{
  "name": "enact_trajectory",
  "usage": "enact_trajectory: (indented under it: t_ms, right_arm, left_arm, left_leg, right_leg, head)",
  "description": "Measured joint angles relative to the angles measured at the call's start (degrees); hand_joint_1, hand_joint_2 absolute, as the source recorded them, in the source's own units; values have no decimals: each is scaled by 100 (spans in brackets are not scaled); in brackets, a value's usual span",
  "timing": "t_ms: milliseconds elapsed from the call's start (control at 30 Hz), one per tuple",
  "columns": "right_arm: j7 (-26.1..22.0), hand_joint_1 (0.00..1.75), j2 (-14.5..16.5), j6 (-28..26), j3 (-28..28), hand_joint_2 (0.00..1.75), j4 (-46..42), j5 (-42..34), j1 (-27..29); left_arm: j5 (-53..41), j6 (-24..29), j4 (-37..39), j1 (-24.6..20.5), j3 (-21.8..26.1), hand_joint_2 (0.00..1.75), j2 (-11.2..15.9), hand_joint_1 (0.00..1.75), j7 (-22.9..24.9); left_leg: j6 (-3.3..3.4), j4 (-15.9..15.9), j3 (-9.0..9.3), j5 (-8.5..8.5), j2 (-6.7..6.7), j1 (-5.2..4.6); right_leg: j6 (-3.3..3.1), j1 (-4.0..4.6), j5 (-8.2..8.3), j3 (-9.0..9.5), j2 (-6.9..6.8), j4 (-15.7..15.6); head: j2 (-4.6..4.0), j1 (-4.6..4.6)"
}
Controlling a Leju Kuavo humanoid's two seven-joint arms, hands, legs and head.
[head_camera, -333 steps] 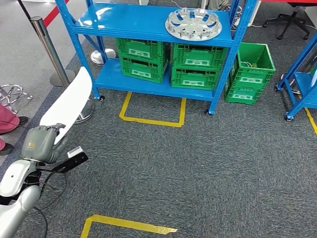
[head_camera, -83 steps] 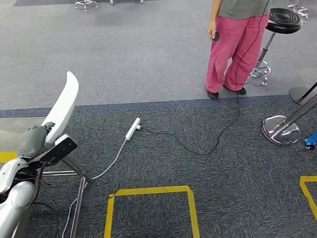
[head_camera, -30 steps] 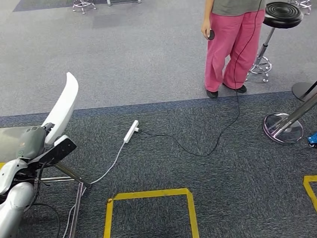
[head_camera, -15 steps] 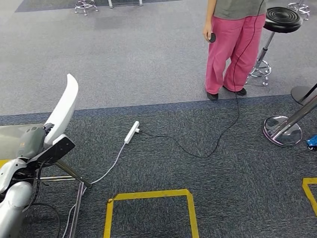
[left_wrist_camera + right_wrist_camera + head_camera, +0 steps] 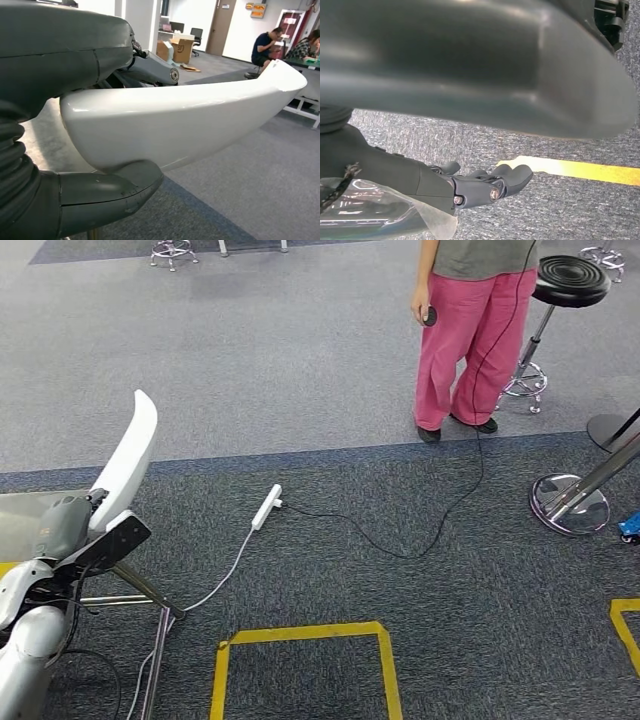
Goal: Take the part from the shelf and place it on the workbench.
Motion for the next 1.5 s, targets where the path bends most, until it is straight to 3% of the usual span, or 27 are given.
enact_trajectory:
  t_ms: [433, 667, 800, 867, 967, 1000, 1033, 1100, 1167, 1233, 1300, 1367, 1433, 1500]
  right_arm:
    - [17, 0, 0, -75, 0, 0, 0, 68, 1]
    - [36, 0, 1, -196, 0, 0, 0, 51, 1]
    - [49, 0, 2, -198, 0, 0, 1, 28, -6]
    - [50, 0, 2, -190, 0, 0, 1, 10, -12]
    - [50, 0, 2, -177, 0, 0, 1, -10, -8]
    - [50, 0, 2, -173, 0, 0, 0, -17, -4]
    - [50, 0, 2, -170, 0, 0, 0, -23, -1]
    - [50, 0, 2, -162, 0, 0, 0, -31, 2]
    - [51, 0, 2, -156, 0, 0, 0, -34, 0]
    - [54, 0, 2, -151, 0, 0, 0, -36, -1]
    - [57, 0, 2, -150, 0, 0, 0, -38, -1]
    - [55, 0, 2, -150, 0, 0, 0, -38, -2]
    - [52, 0, 2, -150, 0, 0, 0, -38, 0]
    - [54, 0, 2, -149, 0, 0, 0, -39, 3]
  left_arm:
    - [-57, -10, -1, 7, 2, 175, 0, 175, 67]
    - [-79, -12, -41, 36, 7, 175, 1, 175, 136]
    - [-81, -9, -93, 55, 34, 175, 8, 175, 145]
    - [-92, -8, -125, 57, 45, 175, 14, 175, 147]
    - [-104, -8, -142, 85, 46, 175, 9, 175, 149]
    - [-105, -8, -142, 101, 46, 175, 6, 175, 149]
    - [-106, -8, -142, 110, 46, 175, 4, 175, 149]
    - [-110, -8, -142, 117, 46, 175, 2, 175, 150]
    - [-113, -8, -145, 108, 46, 175, 2, 175, 154]
    - [-114, -6, -156, 104, 48, 175, 2, 175, 158]
    - [-115, -5, -165, 124, 56, 175, 6, 175, 160]
    - [-114, -5, -168, 124, 68, 175, 17, 175, 160]
    - [-114, -4, -170, 107, 74, 175, 23, 175, 160]
    - [-114, -6, -169, 125, 74, 175, 22, 175, 160]
  left_leg:
    - [5, 6, -1, -2, 0, -1]
    - [59, 63, -19, -29, 0, -14]
    - [149, -5, -14, 24, -13, -13]
    - [203, -108, 38, 93, -44, 19]
    - [223, -135, 57, 112, -125, 32]
    - [219, -133, 61, 108, -164, 35]
    - [208, -130, 70, 99, -213, 40]
    - [159, -113, 105, 58, -331, 61]
    - [86, -61, 99, 1, -448, 76]
    - [12, -27, 38, -12, -566, 105]
    - [-56, -17, -2, -24, -654, 145]
    - [-103, 246, -129, -171, -452, 141]
    - [-126, 975, -512, -477, -134, 128]
    - [-130, 1666, -929, -654, -32, 128]
  right_leg:
    - [3, -3, 2, 1, 0, -3]
    - [48, -19, 15, 13, -3, -13]
    - [125, -27, 31, 29, -38, -54]
    - [164, -21, -116, -102, -51, 185]
    - [207, -31, -566, -682, -53, 1312]
    - [221, -35, -598, -826, -52, 1556]
    - [233, -42, -511, -860, -50, 1567]
    - [257, -80, -84, -584, 27, 918]
    - [264, -131, 154, -196, 297, 201]
    - [222, -134, 101, -53, 441, 2]
    - [135, -114, 64, -38, 312, -16]
    - [36, -107, 28, 14, 157, -46]
    - [-37, -79, -13, 64, -8, -62]
    - [-69, -41, -52, 99, -176, -62]
  head:
    - [-1, 0]
    - [0, -3]
    - [0, -1]
    - [1, 15]
    - [0, 24]
    - [0, 21]
    - [0, 23]
    - [0, 23]
    - [0, 21]
    - [0, 19]
    - [0, 14]
    - [0, -11]
    - [1, -32]
    - [1, -33]
